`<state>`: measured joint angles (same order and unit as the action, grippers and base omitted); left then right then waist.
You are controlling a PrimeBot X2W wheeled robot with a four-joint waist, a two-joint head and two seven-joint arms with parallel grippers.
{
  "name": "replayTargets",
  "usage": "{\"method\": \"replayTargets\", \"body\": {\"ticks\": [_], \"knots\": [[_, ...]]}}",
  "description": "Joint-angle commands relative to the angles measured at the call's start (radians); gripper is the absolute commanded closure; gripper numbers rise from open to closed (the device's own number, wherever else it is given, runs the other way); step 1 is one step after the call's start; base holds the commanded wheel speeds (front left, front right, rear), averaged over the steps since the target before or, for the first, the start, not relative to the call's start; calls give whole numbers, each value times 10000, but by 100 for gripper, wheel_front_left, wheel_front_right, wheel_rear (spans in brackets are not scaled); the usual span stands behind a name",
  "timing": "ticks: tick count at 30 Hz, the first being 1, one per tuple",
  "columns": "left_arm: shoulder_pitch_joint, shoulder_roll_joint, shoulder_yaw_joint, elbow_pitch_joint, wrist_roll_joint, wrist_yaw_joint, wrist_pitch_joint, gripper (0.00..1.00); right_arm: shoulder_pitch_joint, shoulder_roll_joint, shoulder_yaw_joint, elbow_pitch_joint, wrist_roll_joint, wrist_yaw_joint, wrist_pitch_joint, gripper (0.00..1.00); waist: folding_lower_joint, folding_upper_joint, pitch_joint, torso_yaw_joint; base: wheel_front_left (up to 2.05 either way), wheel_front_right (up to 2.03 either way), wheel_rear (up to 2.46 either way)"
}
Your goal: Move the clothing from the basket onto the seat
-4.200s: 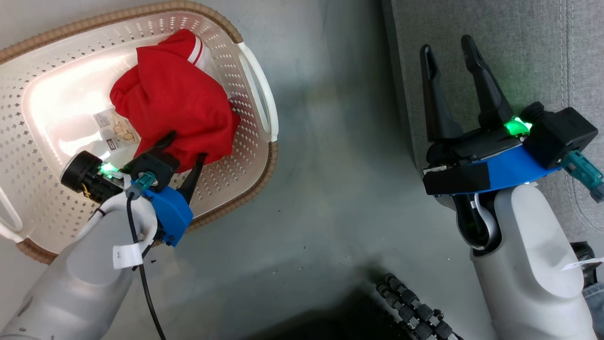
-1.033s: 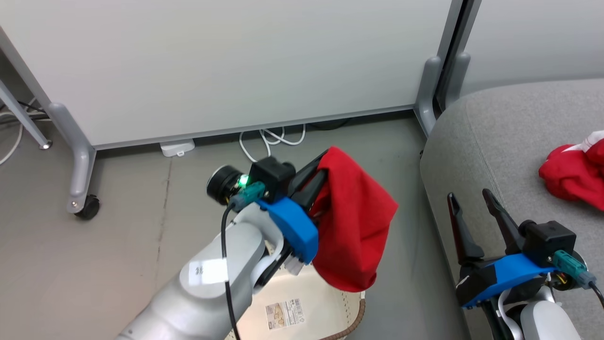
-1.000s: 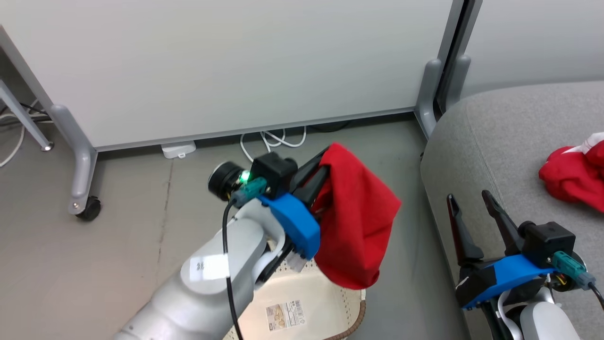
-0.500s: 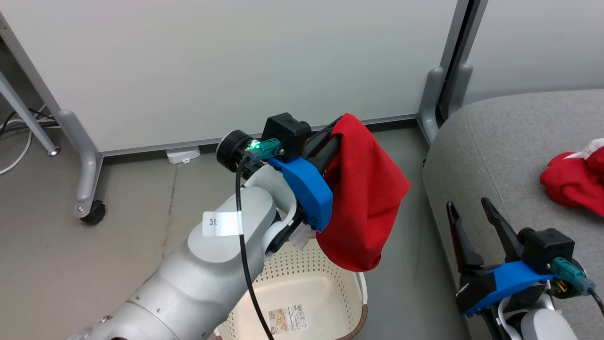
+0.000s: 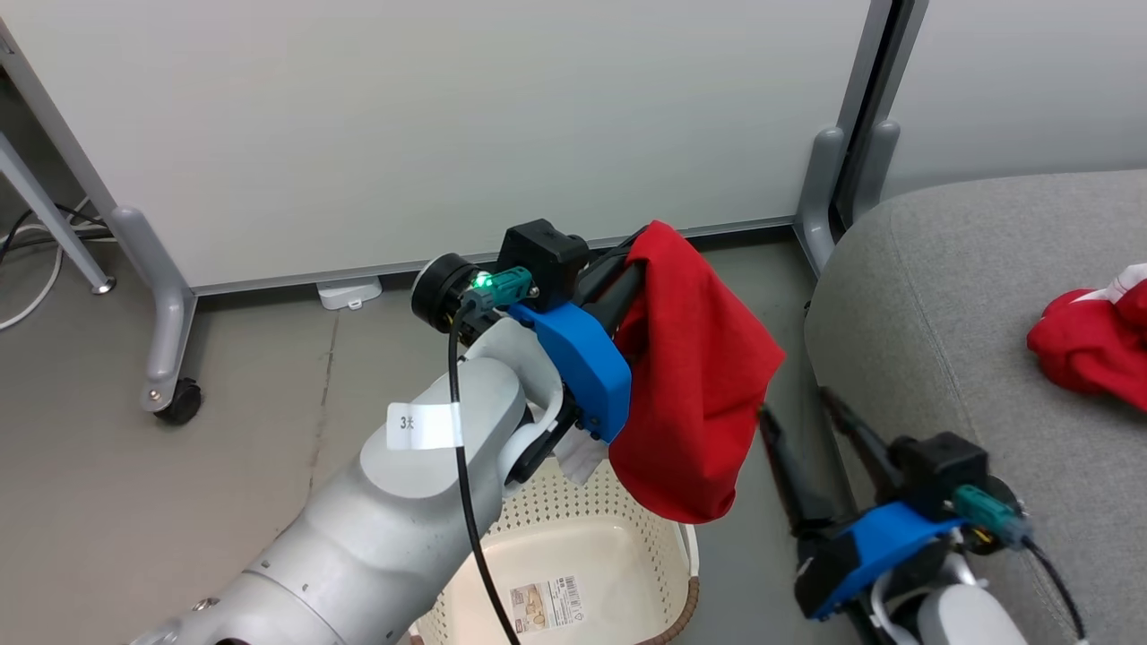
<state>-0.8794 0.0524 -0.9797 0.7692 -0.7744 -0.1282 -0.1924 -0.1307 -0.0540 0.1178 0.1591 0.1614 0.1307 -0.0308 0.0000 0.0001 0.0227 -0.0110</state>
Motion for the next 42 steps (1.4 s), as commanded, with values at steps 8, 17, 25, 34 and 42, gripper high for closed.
{"method": "replayTargets", "body": {"ticks": [8,17,25,34,42], "knots": [[-267,-16,-223,64,-154,52,-149,100,-1326,-41,1869,1112,354,1,128,0,0,-1,265,142,0,0,0],[-365,-16,-563,-127,-371,97,-154,100,-2615,28,2628,2762,874,1,-262,0,0,-1,412,391,0,0,0],[-431,-17,-921,-166,-670,166,-212,100,-3585,34,3121,4273,1749,1,-930,0,0,-1,382,600,0,0,0],[-424,-18,-1353,-308,-982,219,-199,100,-4563,36,3518,5810,2306,1,-1466,0,0,-1,301,705,0,0,0],[-515,-18,-1632,-348,-1240,286,-268,100,-5067,37,3898,6725,2746,1,-1776,51,0,-1,225,741,0,0,0]]}}
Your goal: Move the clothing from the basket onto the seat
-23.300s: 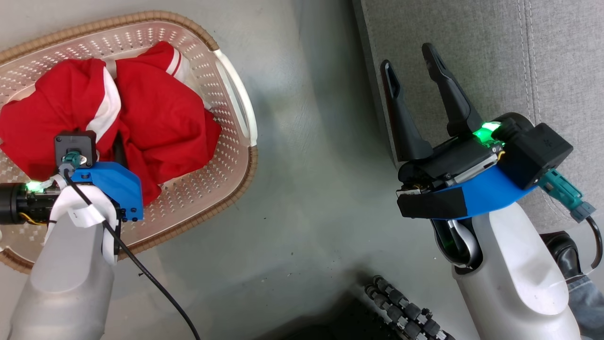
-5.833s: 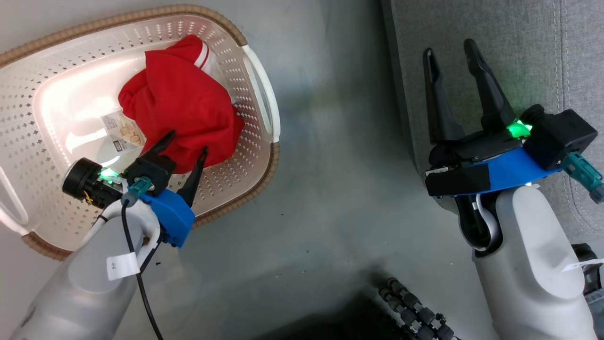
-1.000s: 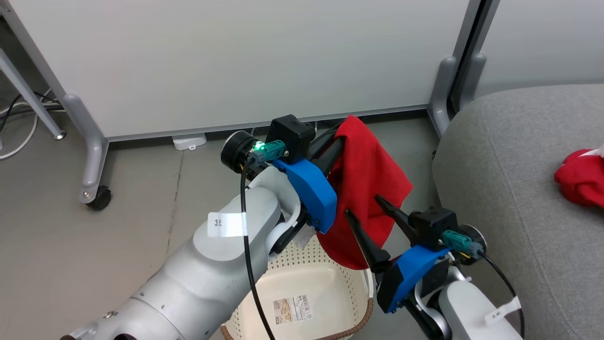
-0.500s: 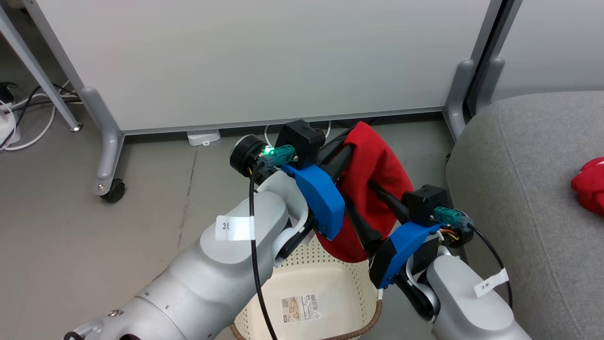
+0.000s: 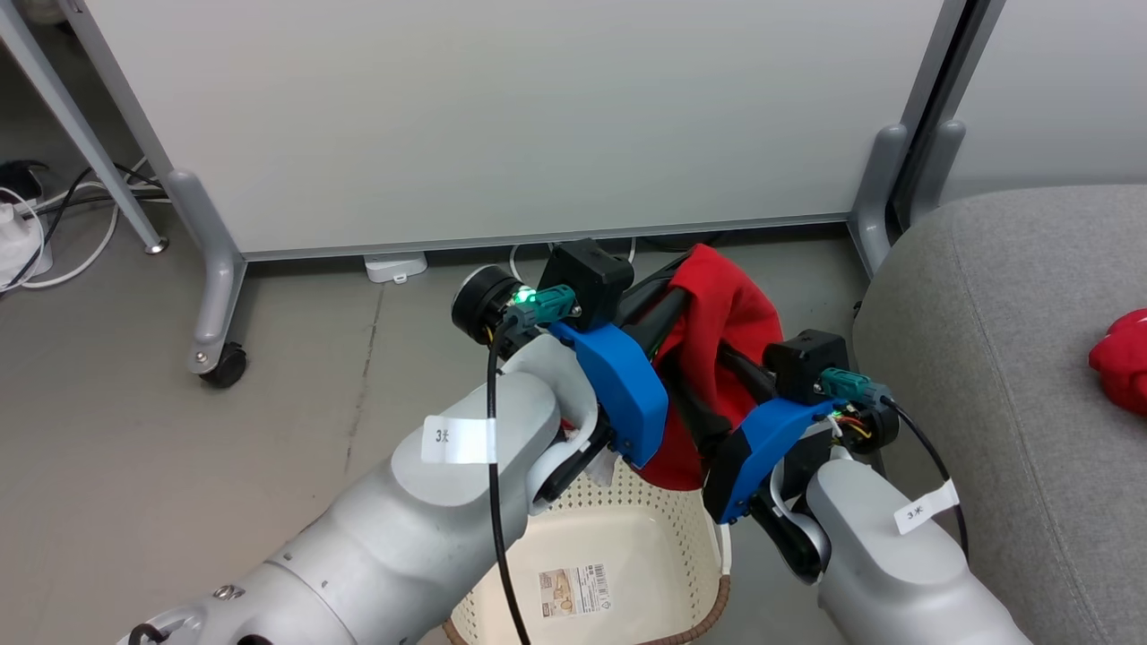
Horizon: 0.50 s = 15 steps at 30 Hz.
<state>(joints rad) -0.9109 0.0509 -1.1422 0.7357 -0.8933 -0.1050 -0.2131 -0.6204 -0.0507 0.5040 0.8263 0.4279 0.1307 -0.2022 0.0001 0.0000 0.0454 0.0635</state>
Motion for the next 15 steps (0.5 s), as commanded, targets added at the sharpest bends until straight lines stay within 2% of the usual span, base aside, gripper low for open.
{"method": "replayTargets", "body": {"ticks": [1,15], "knots": [[-202,-3,-33,-5,-58,57,-85,100,-202,5,91,123,147,1,-98,100,-1,0,-3,-10,0,0,0],[-222,-3,-263,264,-326,80,-283,100,-510,5,602,716,745,1,-462,100,-1,0,-23,-124,0,0,0]]}}
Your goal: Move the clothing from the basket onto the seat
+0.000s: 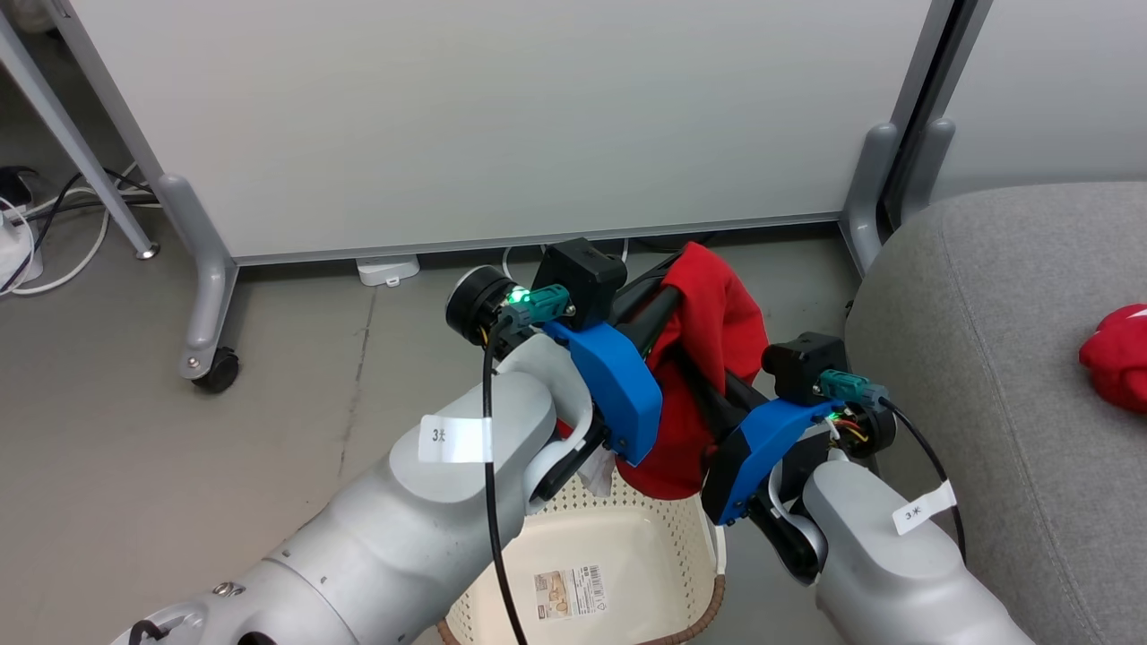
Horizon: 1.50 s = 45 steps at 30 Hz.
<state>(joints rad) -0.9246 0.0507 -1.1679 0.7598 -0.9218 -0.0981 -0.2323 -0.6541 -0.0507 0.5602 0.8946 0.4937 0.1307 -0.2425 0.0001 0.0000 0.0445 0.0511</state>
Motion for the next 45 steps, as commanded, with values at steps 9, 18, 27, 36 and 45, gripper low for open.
{"method": "replayTargets", "body": {"ticks": [9,18,27,36,45], "knots": [[-18,-2,-151,177,-122,37,-182,53,-185,5,224,269,354,1,-163,100,-1,0,-143,-17,0,0,0],[437,0,-83,184,-33,68,-307,0,-198,6,260,360,672,1,-225,100,-1,0,-235,-34,0,0,0],[1897,546,1326,-1086,983,114,-336,0,-332,6,-55,559,657,1,-236,100,-1,0,-165,9,0,0,0],[4056,1275,3255,-2709,2563,19,-339,0,-319,6,-381,399,436,1,-239,100,-1,0,-47,-46,0,0,0],[6183,1500,5376,-3949,4378,-61,-339,0,-97,6,-588,220,237,1,-239,100,-1,0,12,-198,0,0,0]]}}
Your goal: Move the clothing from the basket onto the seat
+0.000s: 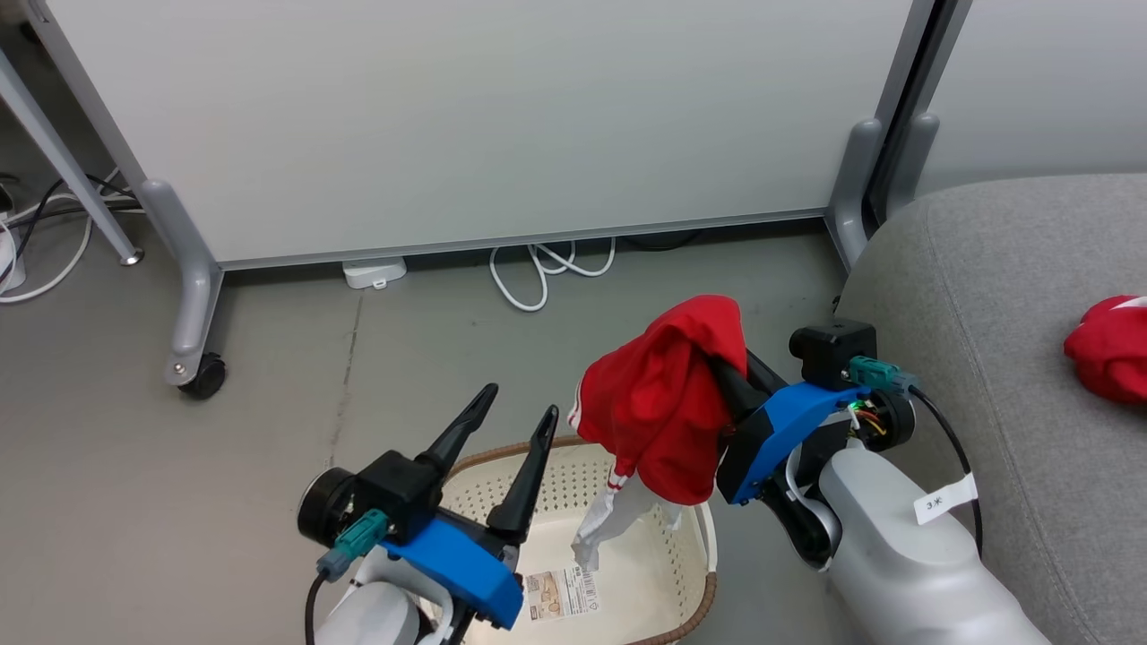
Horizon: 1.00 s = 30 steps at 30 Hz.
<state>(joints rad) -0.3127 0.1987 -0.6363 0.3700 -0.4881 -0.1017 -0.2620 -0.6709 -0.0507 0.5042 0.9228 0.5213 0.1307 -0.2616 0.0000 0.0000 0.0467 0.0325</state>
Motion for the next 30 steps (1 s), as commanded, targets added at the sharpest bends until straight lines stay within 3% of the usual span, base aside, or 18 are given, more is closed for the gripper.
{"method": "replayTargets", "body": {"ticks": [1,11,21,30], "knots": [[287,8,284,-131,174,-30,-42,0,109,6,-30,-70,-47,1,-47,100,0,0,-26,-32,0,0,0],[1587,-349,1676,-579,1035,-247,-42,0,290,6,-136,-107,-117,1,-48,100,0,0,-182,-111,0,0,0],[1681,-558,1877,-577,1301,-289,-42,0,331,6,-145,-173,-105,1,-49,100,0,0,-128,-244,0,0,0],[1416,-488,1852,-691,1164,-291,-41,0,348,6,-208,-430,-35,1,-44,100,0,0,65,-1021,0,0,0]]}}
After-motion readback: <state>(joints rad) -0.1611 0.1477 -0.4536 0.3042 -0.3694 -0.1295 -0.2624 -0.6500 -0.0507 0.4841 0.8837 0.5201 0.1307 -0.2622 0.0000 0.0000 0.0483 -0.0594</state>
